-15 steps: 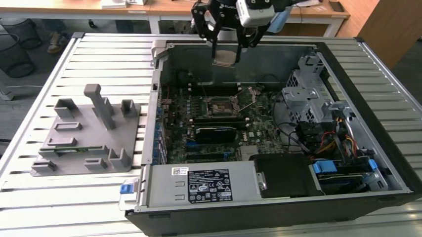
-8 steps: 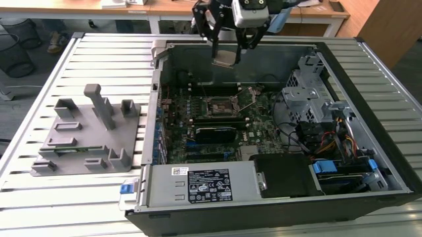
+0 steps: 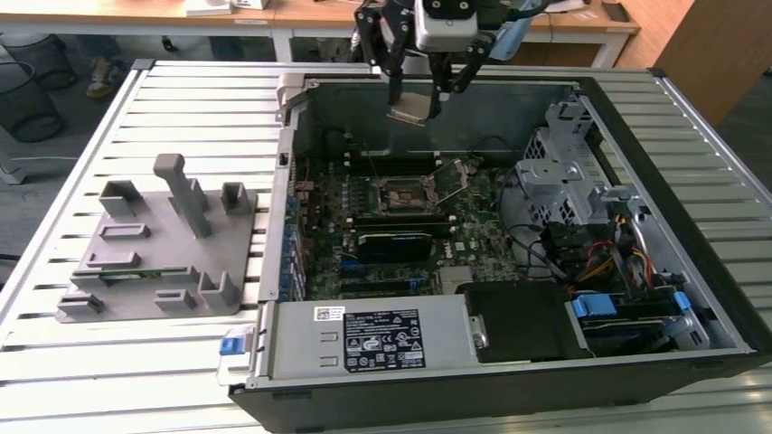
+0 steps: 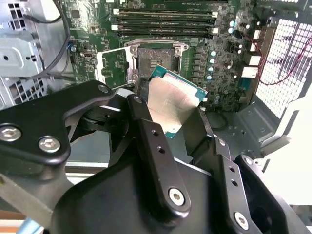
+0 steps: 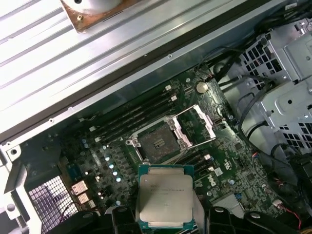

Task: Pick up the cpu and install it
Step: 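Place the cpu into insertion slot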

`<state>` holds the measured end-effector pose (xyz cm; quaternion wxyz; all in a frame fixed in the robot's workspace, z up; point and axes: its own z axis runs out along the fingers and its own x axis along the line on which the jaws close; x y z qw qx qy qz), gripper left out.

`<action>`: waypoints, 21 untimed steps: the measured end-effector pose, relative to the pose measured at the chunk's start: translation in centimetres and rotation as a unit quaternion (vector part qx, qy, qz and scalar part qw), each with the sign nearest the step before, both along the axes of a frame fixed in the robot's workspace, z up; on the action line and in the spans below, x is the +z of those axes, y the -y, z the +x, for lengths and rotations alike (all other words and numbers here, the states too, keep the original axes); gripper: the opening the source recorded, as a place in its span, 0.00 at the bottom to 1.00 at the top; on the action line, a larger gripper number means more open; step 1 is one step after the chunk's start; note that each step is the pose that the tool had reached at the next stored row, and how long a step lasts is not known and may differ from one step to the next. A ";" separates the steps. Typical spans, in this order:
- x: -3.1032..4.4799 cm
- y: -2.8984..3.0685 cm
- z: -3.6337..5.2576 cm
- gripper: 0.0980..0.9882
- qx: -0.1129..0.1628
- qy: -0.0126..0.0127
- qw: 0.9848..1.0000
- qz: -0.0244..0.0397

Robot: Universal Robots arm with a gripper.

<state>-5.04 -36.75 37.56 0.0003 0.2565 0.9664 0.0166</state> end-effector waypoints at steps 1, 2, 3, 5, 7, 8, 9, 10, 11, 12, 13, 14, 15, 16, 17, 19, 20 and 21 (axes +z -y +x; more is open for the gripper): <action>-0.01 -0.01 0.00 0.48 -0.007 0.000 1.000 0.000; -0.02 -0.02 0.00 0.48 -0.013 0.000 1.000 0.000; -0.03 -0.03 0.00 0.48 -0.019 0.000 1.000 0.000; -0.05 -0.04 0.00 0.48 -0.032 0.000 1.000 0.000; -0.07 -0.06 0.00 0.48 -0.045 0.001 0.999 0.000; -0.08 -0.06 0.00 0.48 -0.051 0.001 0.999 0.000; -0.09 -0.06 0.00 0.48 -0.058 0.001 0.998 0.000; -0.11 -0.07 0.00 0.48 -0.064 0.001 0.998 0.000; -0.11 -0.07 0.00 0.48 -0.071 0.001 0.997 0.000; -0.12 -0.07 0.00 0.48 -0.078 0.001 0.997 0.000; -0.13 -0.08 0.00 0.48 -0.085 0.001 0.996 0.000; -0.14 -0.08 0.00 0.48 -0.092 0.001 0.996 0.000; -0.15 -0.08 0.00 0.48 -0.100 0.001 0.995 0.000; -0.16 -0.08 0.00 0.48 -0.107 0.001 0.994 0.000; -0.17 -0.08 0.00 0.48 -0.113 0.001 0.994 0.000; -0.19 -0.08 0.00 0.48 -0.125 0.001 0.992 0.000; -0.20 -0.08 0.00 0.48 -0.131 0.001 0.991 0.000; -0.20 -0.08 0.00 0.48 -0.137 0.001 0.991 0.000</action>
